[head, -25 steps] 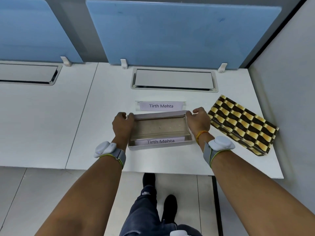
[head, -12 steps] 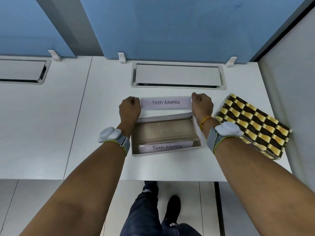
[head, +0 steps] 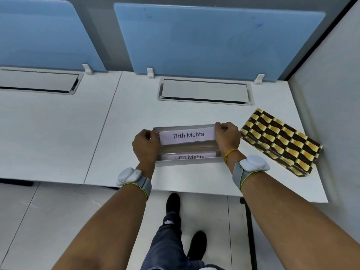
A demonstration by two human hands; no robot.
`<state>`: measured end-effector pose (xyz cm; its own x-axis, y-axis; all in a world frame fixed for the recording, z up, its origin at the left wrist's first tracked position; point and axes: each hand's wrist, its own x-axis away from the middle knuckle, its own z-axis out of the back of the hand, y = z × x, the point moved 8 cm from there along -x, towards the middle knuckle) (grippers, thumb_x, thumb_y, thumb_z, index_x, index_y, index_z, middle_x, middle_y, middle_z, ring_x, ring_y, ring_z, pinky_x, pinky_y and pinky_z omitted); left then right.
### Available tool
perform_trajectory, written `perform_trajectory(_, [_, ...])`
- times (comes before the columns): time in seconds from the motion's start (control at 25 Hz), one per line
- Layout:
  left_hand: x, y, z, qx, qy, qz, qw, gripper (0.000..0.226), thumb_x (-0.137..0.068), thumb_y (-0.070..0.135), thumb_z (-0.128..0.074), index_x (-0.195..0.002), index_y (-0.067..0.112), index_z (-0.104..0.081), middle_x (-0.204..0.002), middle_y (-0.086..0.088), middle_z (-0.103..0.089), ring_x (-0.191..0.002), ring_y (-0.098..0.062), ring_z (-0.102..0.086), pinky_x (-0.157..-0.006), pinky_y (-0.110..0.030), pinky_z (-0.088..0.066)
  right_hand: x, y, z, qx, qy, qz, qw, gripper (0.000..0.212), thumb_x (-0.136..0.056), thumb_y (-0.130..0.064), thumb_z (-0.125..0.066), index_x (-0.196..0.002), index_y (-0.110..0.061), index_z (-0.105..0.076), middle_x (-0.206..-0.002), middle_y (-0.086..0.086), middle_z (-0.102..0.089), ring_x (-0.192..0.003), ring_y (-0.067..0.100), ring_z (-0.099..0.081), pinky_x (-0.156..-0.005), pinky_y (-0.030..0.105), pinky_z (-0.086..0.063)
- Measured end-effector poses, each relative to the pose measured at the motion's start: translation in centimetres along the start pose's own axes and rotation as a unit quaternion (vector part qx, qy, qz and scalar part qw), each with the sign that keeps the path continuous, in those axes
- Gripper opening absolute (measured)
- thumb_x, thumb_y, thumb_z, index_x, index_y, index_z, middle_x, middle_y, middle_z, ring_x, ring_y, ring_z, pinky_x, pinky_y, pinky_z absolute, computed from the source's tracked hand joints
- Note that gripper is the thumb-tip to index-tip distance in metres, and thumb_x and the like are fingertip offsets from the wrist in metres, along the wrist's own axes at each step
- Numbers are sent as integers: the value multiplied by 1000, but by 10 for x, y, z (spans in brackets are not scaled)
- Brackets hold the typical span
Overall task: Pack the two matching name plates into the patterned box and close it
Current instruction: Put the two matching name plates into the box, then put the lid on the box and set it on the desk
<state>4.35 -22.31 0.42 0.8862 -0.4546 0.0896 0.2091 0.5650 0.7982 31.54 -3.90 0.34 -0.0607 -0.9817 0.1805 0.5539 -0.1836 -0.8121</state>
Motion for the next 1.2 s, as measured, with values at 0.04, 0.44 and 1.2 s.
perform_trajectory(0.04, [1, -6, -3, -10, -9, 6, 1000, 28, -91, 26, -54, -83, 7, -73, -85, -8, -76, -83, -30, -67, -70, -26, -39, -1, 7, -5, 14, -17, -7, 1000, 38, -87, -43, -57, -91, -7, -71, -89, 8, -71, -87, 28, -65, -76, 31, -51])
perform_trajectory(0.44, [-20, 44, -50, -33, -27, -37, 998, 40, -90, 30, -52, -123, 11, -66, -131, -13, -64, -118, -33, -60, -102, -45, -46, -37, 14, 5, 23, -25, -41, 999, 45, -92, -46, -56, -118, -10, -65, -126, 13, -60, -110, 29, -60, -84, 30, -43])
perform_trajectory(1.2, [120, 166, -314, -67, -452, -58, 888, 54, -93, 47, -47, -130, 9, -53, -126, -11, -64, -114, -31, -61, -100, -45, -51, -61, 199, 223, -71, 169, -292, 939, 60, -84, -48, -65, -129, -10, -55, -126, 9, -65, -115, 32, -62, -99, 46, -52])
